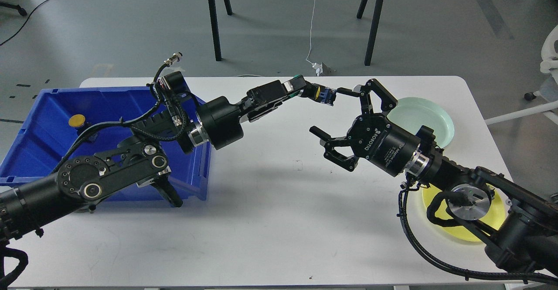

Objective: Pass button and place on color plate
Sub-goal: 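Move the right gripper to the green button and grasp it from the left gripper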

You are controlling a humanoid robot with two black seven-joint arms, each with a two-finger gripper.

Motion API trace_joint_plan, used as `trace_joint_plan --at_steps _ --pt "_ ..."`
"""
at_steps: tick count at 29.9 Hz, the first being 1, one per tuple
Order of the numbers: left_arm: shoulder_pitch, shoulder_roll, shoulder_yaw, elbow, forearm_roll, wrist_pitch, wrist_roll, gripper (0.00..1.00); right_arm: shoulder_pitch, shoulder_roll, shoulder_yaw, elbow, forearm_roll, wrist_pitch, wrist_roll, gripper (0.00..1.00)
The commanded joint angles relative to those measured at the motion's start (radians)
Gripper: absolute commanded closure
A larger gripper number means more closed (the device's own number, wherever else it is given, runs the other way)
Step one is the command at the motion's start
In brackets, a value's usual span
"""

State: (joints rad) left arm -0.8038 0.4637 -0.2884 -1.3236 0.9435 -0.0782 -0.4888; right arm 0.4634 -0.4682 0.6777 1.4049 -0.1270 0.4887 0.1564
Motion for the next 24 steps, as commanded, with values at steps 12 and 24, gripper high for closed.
trace_joint_plan --at_steps 12,24 --pt "0.0 0.001 0.001 0.0 0.0 -0.002 0.0 0.86 -0.015 0.0 0.002 -0.009 0.004 0.0 0.002 0.04" --pt "0.0 0.001 0.002 0.0 0.001 -0.003 0.0 0.86 -0.014 0.023 0.039 -0.014 0.01 0.0 0.017 0.04"
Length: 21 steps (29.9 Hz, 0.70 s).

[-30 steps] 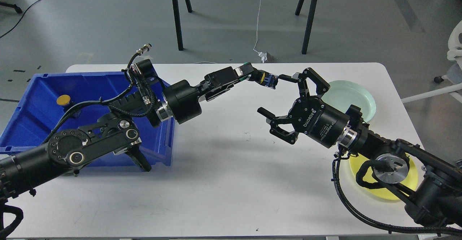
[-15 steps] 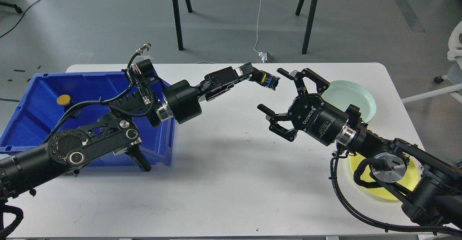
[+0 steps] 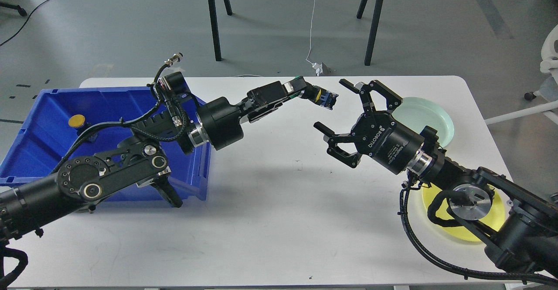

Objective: Pass button and place on color plate
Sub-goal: 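Move the right gripper to the green button and grasp it from the left gripper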

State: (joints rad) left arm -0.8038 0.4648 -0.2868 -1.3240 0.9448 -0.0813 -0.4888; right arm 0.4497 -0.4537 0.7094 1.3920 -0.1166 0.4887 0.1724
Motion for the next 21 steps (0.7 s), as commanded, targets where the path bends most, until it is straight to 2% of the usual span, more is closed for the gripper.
trace_joint_plan --at_steps 1,5,7,9,12,13,21 --pt "0.0 0.0 0.0 0.0 0.0 0.0 0.0 0.86 0.0 0.015 0.008 -0.001 0.0 0.0 0.001 0.04" --pt "0.0 0.0 0.0 0.0 0.0 0.0 0.0 0.86 0.0 0.039 0.007 -0.002 -0.001 0.0 0.002 0.05" --pt "0.0 0.0 0.0 0.0 0.0 0.0 0.0 0.86 0.0 0.049 0.007 -0.008 -0.001 0.0 0.002 0.1" --pt "0.0 0.0 0.0 0.0 0.0 0.0 0.0 0.86 0.001 0.056 0.008 -0.01 -0.001 0.0 0.002 0.24" --pt "0.0 0.0 0.0 0.002 0.0 0.0 0.0 0.86 0.001 0.059 0.008 -0.011 -0.003 0.0 0.007 0.54" --pt "0.0 0.0 0.0 0.002 -0.001 0.0 0.0 0.86 0.003 0.059 0.007 -0.014 -0.003 0.0 0.007 0.6" --pt "0.0 0.0 0.0 0.002 0.0 0.0 0.0 0.85 0.0 0.059 0.005 -0.016 -0.005 0.0 0.006 0.91"
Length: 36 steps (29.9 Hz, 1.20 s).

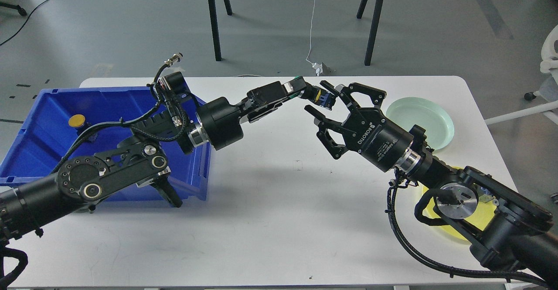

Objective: Pass button and place on color plate
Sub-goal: 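Move the right gripper to the green button and grasp it from the left gripper, then carry the green button with the right gripper over the pale green plate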

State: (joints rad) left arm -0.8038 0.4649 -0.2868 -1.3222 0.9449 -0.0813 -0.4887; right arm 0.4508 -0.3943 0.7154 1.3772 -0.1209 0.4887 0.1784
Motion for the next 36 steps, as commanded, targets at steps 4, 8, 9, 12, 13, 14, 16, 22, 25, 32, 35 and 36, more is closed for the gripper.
trace_joint_plan --at_steps 4,8,9,12,13,14,16,22,25,32,35,36 --pt "0.0 0.0 0.0 0.0 0.0 0.0 0.0 0.85 -0.001 0.0 0.001 0.0 0.0 0.0 0.0 0.96" --pt "0.0 0.0 0.0 0.001 0.0 -0.001 0.0 0.85 -0.001 0.0 0.001 0.0 0.001 0.0 0.0 0.99" --pt "0.0 0.0 0.0 0.001 0.0 -0.002 0.0 0.85 -0.001 0.0 0.001 0.0 0.001 0.0 0.0 0.99" --pt "0.0 0.0 0.0 0.001 0.0 -0.002 0.0 0.76 -0.001 0.0 0.001 0.0 0.001 0.0 0.0 0.99" --pt "0.0 0.0 -0.002 0.001 0.0 0.0 0.0 0.69 -0.001 0.0 0.001 0.002 0.001 0.0 0.0 0.99" --pt "0.0 0.0 -0.002 0.001 0.0 -0.001 0.0 0.62 -0.001 0.0 0.001 0.002 0.001 0.0 0.0 0.99" --pt "0.0 -0.002 -0.002 0.001 -0.002 -0.001 0.0 0.43 -0.001 0.0 0.001 0.002 0.001 0.0 0.0 0.99" --pt "0.0 0.0 -0.005 0.003 -0.002 -0.008 0.0 0.2 -0.001 -0.008 0.001 0.005 0.001 0.0 0.0 0.99" --pt "0.0 -0.002 -0.006 0.004 -0.003 -0.008 0.0 0.19 -0.003 -0.012 0.006 0.005 0.003 0.0 0.0 0.99" --pt "0.0 -0.005 -0.008 0.02 -0.011 -0.009 0.0 0.19 -0.075 -0.067 0.16 -0.007 0.007 0.0 0.0 0.99" --pt "0.0 -0.009 -0.009 0.02 -0.012 -0.009 0.0 0.19 -0.122 -0.071 0.239 -0.052 0.044 -0.022 -0.004 0.99" --pt "0.0 -0.009 -0.009 0.02 -0.012 -0.009 0.0 0.19 -0.127 -0.071 0.255 -0.082 0.061 -0.027 -0.005 0.99"
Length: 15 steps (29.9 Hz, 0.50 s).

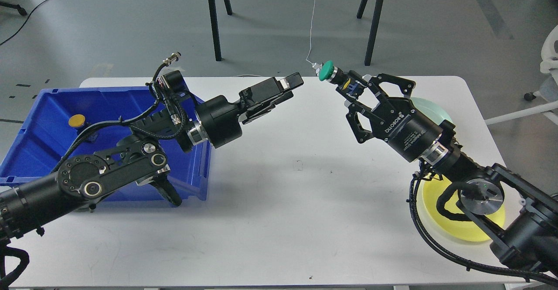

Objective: Pass button and place on color plate
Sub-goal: 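Carry the green button with the right gripper over the pale green plate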

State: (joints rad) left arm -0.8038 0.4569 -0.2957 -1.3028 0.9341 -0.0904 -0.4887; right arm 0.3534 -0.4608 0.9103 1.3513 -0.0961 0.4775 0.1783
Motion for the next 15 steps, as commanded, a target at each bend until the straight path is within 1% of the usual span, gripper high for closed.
trace_joint_plan --at_steps 1,4,7,11,15 --pt "0.0 -0.001 0.0 0.0 -0.001 0.0 0.0 0.19 -0.031 -0.003 0.074 -0.098 0.059 -0.022 -0.011 0.99" --pt "0.0 -0.001 0.0 0.0 -0.001 0.0 0.0 0.19 -0.025 -0.003 0.076 -0.216 0.101 -0.075 -0.016 0.99" --pt "0.0 -0.001 0.0 0.0 -0.001 0.0 0.0 0.19 -0.011 -0.003 0.07 -0.297 0.101 -0.183 -0.028 0.99" --pt "0.0 -0.003 0.0 0.002 -0.001 0.0 0.0 0.19 0.024 -0.001 0.062 -0.371 0.098 -0.328 -0.071 0.99" --pt "0.0 -0.001 0.0 0.002 -0.003 0.0 0.0 0.19 0.054 0.014 0.048 -0.432 0.092 -0.411 -0.074 0.99"
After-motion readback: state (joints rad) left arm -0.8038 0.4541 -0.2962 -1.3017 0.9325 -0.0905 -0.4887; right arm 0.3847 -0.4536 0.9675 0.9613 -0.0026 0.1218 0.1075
